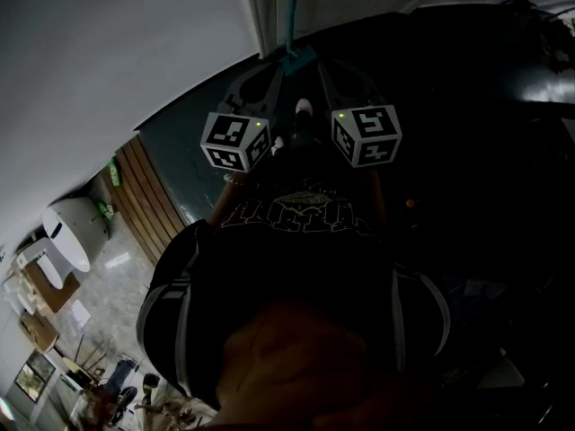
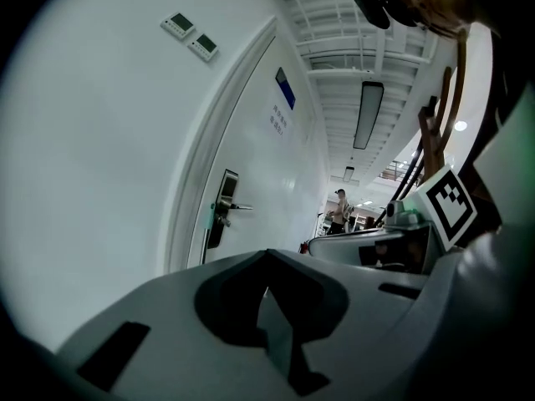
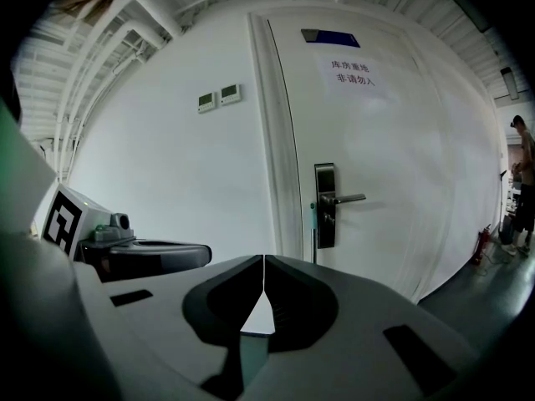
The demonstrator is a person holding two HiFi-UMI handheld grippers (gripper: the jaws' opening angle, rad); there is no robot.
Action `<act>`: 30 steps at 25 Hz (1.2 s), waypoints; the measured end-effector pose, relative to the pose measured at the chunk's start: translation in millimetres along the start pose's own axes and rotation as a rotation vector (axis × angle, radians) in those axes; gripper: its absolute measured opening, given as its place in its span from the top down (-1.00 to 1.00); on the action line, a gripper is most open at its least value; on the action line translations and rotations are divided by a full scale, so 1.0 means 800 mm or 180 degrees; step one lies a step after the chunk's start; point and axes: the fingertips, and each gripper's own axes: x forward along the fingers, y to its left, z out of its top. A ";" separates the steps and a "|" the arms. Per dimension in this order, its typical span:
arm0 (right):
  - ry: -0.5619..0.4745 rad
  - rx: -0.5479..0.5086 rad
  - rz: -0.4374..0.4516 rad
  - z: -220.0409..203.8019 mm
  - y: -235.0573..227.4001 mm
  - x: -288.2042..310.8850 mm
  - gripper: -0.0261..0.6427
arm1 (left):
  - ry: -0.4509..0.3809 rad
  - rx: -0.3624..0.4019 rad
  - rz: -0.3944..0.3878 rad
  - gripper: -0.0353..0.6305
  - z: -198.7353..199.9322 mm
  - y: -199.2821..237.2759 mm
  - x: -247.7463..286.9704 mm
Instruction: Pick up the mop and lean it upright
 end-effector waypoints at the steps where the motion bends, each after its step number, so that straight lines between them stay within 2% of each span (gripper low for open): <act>1: 0.0006 -0.0008 0.0019 0.003 -0.003 0.009 0.86 | 0.0003 -0.0005 0.0013 0.78 0.002 0.005 0.006; 18: -0.0044 -0.0050 0.0264 0.073 -0.101 0.123 0.86 | -0.0050 0.0016 0.0298 0.78 0.068 0.073 0.132; 23: -0.0044 -0.0093 0.0258 0.077 -0.144 0.152 0.86 | -0.0052 -0.0003 0.0400 0.78 0.068 0.085 0.174; 30: -0.0032 -0.0105 0.0323 0.091 -0.170 0.184 0.86 | -0.0091 -0.0037 0.0522 0.78 0.083 0.101 0.203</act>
